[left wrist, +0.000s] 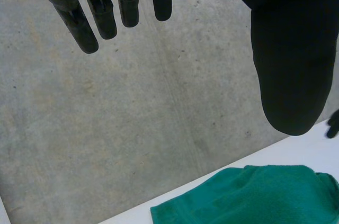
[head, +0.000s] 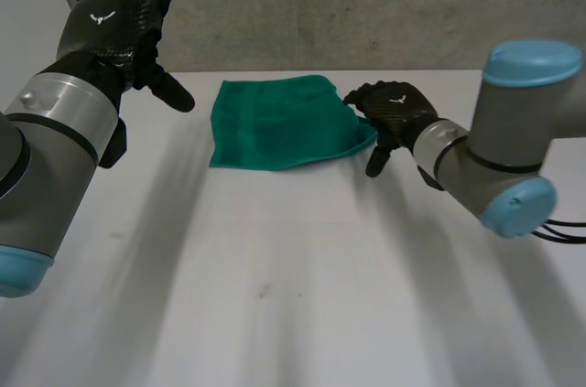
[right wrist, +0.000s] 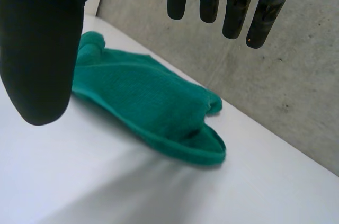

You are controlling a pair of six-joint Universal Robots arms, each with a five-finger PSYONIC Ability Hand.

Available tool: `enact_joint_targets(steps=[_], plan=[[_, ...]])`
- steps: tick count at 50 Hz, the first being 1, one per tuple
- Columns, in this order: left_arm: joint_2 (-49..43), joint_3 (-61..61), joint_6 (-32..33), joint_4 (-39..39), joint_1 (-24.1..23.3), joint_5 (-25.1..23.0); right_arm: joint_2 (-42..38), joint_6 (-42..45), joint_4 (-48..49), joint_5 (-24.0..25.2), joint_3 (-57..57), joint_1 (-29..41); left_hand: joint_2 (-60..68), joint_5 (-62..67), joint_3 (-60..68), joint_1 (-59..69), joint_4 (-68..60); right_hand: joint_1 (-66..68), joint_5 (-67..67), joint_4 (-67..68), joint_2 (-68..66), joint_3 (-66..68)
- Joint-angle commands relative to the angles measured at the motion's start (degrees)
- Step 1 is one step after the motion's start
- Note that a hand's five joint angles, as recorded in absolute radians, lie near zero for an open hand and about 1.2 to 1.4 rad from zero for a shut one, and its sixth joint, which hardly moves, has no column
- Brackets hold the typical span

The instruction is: Fold the towel.

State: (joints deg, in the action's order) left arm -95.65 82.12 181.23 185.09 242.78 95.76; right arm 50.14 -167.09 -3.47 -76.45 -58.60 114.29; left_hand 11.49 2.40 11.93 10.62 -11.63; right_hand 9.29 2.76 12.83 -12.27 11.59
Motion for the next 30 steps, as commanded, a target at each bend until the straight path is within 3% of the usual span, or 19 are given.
enact_joint_targets(steps=[1,7,13,16,18,19,20,22,30], plan=[[-1.20,-0.03,0.00,0.01,-0.03,-0.04,-12.69,-3.33,8.05,0.34,10.61,0.24,-0.43,-1.35,-0.87,0.44,0.58,0.71,-2.76,-2.83,2.27,-1.59],[-2.69,-0.21,0.09,0.01,-0.03,-0.04,-29.09,-3.06,8.93,-3.69,30.42,2.17,-0.43,-1.35,-0.87,0.44,0.58,0.71,-2.76,-2.83,2.27,-1.59],[-3.57,-0.30,0.09,0.01,0.06,-0.04,-39.40,-2.54,4.62,-5.29,46.28,2.70,-0.43,-1.35,-0.87,0.44,0.58,0.71,-2.76,-2.83,2.27,-1.59],[-3.66,-0.38,0.17,0.01,0.06,0.04,-40.56,-2.36,3.91,-4.76,49.90,2.70,-0.43,-1.35,-0.87,0.44,0.58,21.08,17.61,17.54,-18.10,18.78],[-3.66,-0.47,0.18,0.01,0.06,-0.04,-40.56,-2.36,4.00,-4.58,49.99,2.70,-0.43,-1.35,-0.87,0.44,0.58,41.72,38.26,38.19,-38.75,39.43],[-3.66,-0.56,0.09,0.01,0.06,-0.04,-40.29,-2.36,4.00,-4.67,50.16,2.70,-0.43,-1.35,-0.87,0.44,0.58,59.15,55.69,55.62,-56.18,56.86],[-3.66,-0.56,0.17,0.01,0.06,-0.04,-40.12,-2.36,3.92,-4.58,50.08,2.70,-0.43,-1.35,-0.87,0.44,0.58,63.32,59.86,59.79,-60.35,61.03],[-3.66,-0.65,0.09,0.01,0.14,-0.04,-39.68,-2.36,3.83,-4.58,49.99,2.70,-0.43,-1.35,-0.87,0.44,0.58,70.67,67.21,67.14,-67.69,68.38],[-3.14,-0.56,0.09,0.01,0.23,0.04,-31.88,-2.80,-1.43,-4.58,46.57,2.70,-0.60,-1.52,-1.04,0.27,0.74,70.71,67.24,67.17,-67.73,68.41]])
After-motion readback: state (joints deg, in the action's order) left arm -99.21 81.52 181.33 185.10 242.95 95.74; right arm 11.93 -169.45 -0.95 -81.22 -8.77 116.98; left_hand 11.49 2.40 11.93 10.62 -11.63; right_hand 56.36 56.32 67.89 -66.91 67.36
